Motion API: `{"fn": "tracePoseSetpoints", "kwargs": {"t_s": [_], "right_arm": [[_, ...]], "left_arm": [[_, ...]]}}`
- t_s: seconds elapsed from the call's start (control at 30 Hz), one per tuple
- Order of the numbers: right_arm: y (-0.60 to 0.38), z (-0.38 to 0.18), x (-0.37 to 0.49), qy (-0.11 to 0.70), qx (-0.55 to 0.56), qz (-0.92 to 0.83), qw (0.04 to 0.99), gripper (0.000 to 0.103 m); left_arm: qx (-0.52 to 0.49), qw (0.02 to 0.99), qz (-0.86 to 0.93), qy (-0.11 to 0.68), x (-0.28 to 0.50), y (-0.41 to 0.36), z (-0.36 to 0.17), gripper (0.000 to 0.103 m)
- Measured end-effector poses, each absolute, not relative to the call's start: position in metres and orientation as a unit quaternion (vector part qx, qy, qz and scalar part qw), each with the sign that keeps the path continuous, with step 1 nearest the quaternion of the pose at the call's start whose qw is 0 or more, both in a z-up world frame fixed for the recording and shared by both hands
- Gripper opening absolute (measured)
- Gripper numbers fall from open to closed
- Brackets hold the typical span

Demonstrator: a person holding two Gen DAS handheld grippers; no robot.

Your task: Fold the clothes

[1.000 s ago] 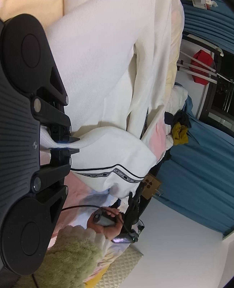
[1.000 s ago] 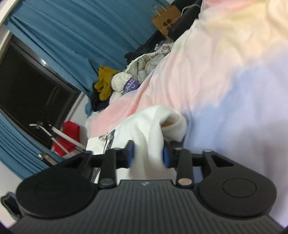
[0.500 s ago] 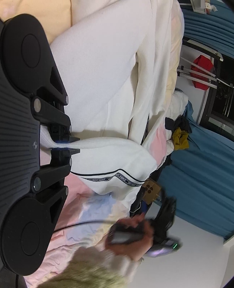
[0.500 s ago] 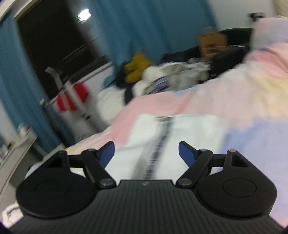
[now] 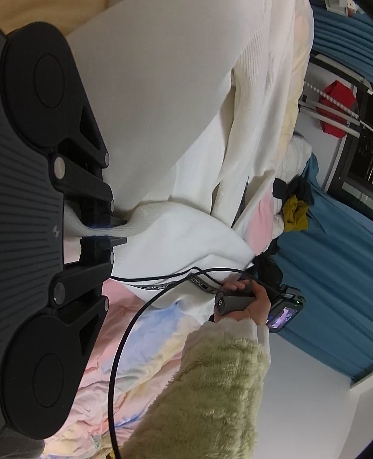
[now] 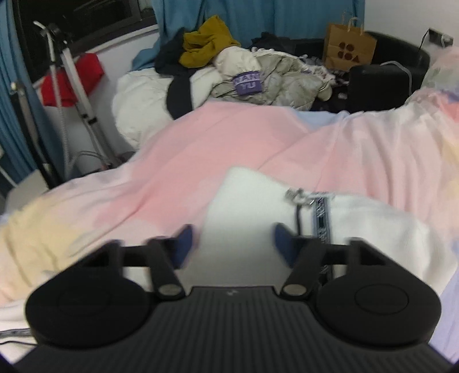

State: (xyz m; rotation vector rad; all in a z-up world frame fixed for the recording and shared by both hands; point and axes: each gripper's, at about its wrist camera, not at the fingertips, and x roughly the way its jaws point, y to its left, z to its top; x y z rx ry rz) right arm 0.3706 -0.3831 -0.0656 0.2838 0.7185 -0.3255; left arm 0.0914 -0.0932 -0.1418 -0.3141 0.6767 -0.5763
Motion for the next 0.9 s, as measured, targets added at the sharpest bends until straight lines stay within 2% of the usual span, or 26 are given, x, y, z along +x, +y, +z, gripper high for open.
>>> {"fn": "tracePoseSetpoints", "kwargs": {"t_s": [0.03, 0.1, 0.3, 0.4, 0.53, 0.57, 0.63, 0.9], "right_arm": [[-0.385, -0.062, 0.365, 0.341, 0.145, -0.161, 0.915, 0.024], [-0.389, -0.053, 0.354, 0.323, 0.161, -0.166, 0.918, 0.019], [-0.406, -0.016, 0.282, 0.231, 0.219, -0.183, 0.93, 0.015], [-0.416, 0.001, 0.218, 0.174, 0.241, -0.201, 0.933, 0.015], [-0.442, -0.005, 0.121, 0.125, 0.323, -0.239, 0.907, 0.015], [-0.448, -0.012, 0.101, 0.118, 0.345, -0.253, 0.896, 0.011], [-0.46, -0.029, 0.064, 0.106, 0.39, -0.281, 0.871, 0.009], [-0.498, -0.129, 0.01, 0.182, 0.557, -0.293, 0.755, 0.009]], "left_arm": [[-0.156, 0.889, -0.28, 0.326, 0.092, -0.092, -0.142, 0.005], [-0.166, 0.887, -0.282, 0.326, 0.092, -0.089, -0.142, 0.004], [-0.187, 0.887, -0.281, 0.315, 0.088, -0.081, -0.13, 0.004], [-0.187, 0.885, -0.282, 0.321, 0.084, -0.082, -0.126, 0.004], [-0.187, 0.881, -0.284, 0.329, 0.078, -0.084, -0.12, 0.005], [-0.187, 0.88, -0.285, 0.331, 0.076, -0.084, -0.119, 0.005], [-0.187, 0.878, -0.286, 0.335, 0.074, -0.085, -0.117, 0.005], [-0.21, 0.883, -0.262, 0.327, 0.039, -0.061, -0.095, 0.009]]}}
